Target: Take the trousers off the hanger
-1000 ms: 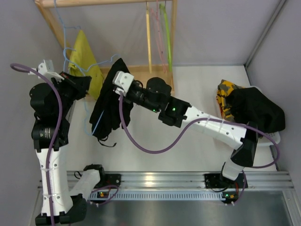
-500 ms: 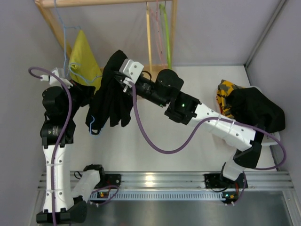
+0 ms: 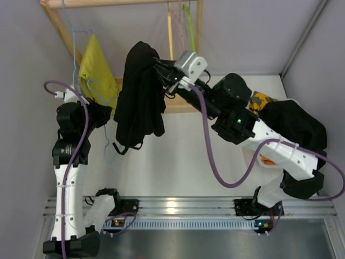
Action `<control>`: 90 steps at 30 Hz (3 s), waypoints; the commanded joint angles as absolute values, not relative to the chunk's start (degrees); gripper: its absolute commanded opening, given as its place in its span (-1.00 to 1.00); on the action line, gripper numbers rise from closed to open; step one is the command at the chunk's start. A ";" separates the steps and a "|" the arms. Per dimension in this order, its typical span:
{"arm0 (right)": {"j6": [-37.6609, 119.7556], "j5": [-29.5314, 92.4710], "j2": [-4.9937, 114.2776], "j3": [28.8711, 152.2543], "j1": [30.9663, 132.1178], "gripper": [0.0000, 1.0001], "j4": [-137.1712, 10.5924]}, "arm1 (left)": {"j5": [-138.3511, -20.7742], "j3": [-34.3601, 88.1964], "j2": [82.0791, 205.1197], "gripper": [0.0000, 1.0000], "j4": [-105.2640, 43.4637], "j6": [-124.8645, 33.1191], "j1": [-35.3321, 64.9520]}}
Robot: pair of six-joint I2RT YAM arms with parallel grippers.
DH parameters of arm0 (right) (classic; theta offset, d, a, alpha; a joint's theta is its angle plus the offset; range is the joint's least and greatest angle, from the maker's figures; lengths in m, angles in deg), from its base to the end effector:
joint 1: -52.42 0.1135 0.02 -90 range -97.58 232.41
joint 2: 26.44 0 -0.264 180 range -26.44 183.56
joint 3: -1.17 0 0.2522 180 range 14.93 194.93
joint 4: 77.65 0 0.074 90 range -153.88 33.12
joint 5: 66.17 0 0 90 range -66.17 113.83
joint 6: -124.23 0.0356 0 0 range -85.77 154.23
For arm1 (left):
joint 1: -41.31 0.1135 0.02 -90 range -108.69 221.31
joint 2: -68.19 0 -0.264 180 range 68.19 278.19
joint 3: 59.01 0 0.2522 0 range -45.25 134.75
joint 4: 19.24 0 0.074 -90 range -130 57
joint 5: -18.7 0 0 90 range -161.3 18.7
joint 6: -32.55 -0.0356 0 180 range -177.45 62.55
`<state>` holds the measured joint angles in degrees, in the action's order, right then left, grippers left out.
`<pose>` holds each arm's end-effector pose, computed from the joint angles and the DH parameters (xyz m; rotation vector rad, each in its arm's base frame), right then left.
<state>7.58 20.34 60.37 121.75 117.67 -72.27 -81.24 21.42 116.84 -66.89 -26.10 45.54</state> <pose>0.1323 0.2818 0.5694 -0.7459 0.7992 0.5738 0.1649 0.0060 0.4147 -0.4539 1.8160 -0.4887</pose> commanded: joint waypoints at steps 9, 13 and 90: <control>-5.93 18.38 43.36 114.69 117.54 -1.00 -84.01 | -86.50 18.74 116.18 -1.00 -64.38 -27.04 45.35; -6.55 18.56 39.66 113.11 112.73 -1.00 -83.74 | -87.91 18.38 115.92 -1.00 -64.29 -26.87 45.35; 6.02 28.92 40.28 87.52 33.61 0.21 -37.27 | -91.25 24.01 117.77 -1.00 -58.84 -37.94 43.59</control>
